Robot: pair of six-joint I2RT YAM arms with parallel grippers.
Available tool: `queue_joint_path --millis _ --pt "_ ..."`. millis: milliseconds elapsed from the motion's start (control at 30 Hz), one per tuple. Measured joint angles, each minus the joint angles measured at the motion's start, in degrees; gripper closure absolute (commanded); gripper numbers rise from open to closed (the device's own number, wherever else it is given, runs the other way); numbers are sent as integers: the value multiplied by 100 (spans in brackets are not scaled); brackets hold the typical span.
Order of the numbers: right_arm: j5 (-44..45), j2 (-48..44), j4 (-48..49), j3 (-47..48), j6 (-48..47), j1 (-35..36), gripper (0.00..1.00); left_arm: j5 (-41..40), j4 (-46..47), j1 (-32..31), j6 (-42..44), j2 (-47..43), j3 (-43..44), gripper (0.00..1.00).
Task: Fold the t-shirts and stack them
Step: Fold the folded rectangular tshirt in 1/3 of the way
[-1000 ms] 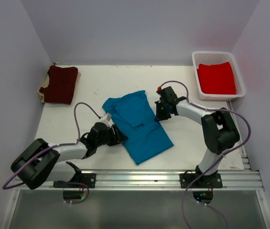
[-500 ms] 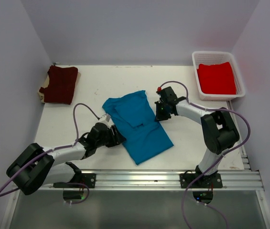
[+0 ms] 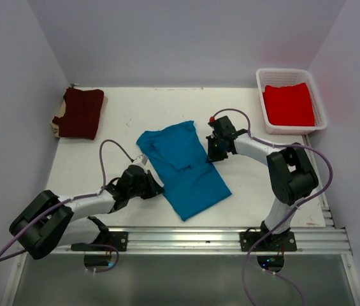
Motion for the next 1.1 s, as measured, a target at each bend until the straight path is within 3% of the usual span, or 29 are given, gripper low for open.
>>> queue_joint_path --millis 267,1100 --pt "0 0 -2 0 2 0 100 -103 -721 -208 0 -710 273 100" --pt "308 -509 -131 0 -39 -4 100 -223 -540 -291 341 -188 887 100"
